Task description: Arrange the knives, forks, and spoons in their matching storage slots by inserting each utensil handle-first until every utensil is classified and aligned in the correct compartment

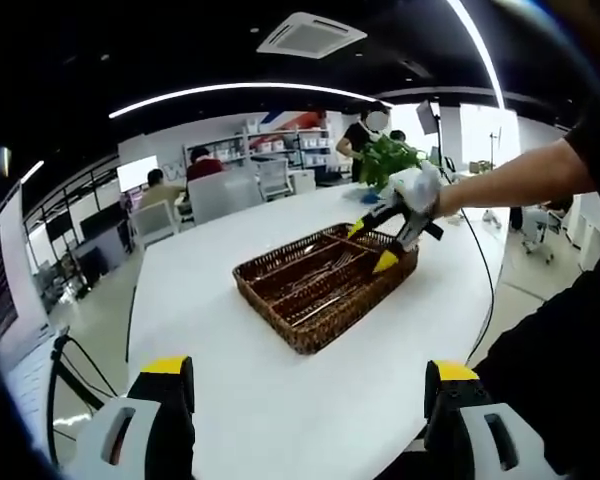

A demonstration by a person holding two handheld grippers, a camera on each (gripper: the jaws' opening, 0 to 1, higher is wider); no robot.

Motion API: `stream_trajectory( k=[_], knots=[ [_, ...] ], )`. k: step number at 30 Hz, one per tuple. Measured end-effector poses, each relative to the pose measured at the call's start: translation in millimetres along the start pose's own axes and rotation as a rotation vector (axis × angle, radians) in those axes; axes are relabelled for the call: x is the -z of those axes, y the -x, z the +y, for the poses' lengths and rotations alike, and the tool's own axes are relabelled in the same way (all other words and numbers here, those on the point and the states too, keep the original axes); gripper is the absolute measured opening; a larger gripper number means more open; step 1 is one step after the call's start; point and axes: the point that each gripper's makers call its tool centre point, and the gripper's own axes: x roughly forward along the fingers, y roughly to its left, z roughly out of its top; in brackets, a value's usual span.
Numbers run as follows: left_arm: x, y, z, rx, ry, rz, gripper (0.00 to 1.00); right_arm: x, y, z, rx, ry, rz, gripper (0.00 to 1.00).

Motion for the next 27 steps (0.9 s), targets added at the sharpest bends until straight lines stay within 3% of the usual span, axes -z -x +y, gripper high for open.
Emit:
stream_trajectory(
  k=[4,5,8,10,12,17,27],
  knots=[
    [-4.7,-2,0.2,-0.007,0.004,-0.010,1.00,-5.3,9,-12,0.057,-0.148,-0.063,0.97],
    [-5.9,-2,0.2,-0.008,0.006,-0.015,1.00,-4.0,11,-15,0.080,-0.171,-0.064,0.99],
    [-13.2,-4,-1.7,0.011,0.052,-0.066,1.00,-0.1,21,-21,0.116,-0.252,-0.066,1.00],
    [-21.6,-6,-0.7,0.029,0.130,-0.127,1.00,3.1,28,-22,0.138,-0.326,-0.064,1.00],
    [-22.8,-7,0.0,0.044,0.198,-0.137,1.00,8.5,37,-27,0.185,-0.369,-0.047,0.99],
    [-29.3,-8,1.7,0.025,0.165,-0.140,1.00,12.6,65,-28,0.248,-0.528,-0.096,0.99],
    [-39.6,-13,-3.8,0.007,0.125,-0.151,1.00,31.4,117,-8,0.333,-0.603,-0.104,0.99]
  ],
)
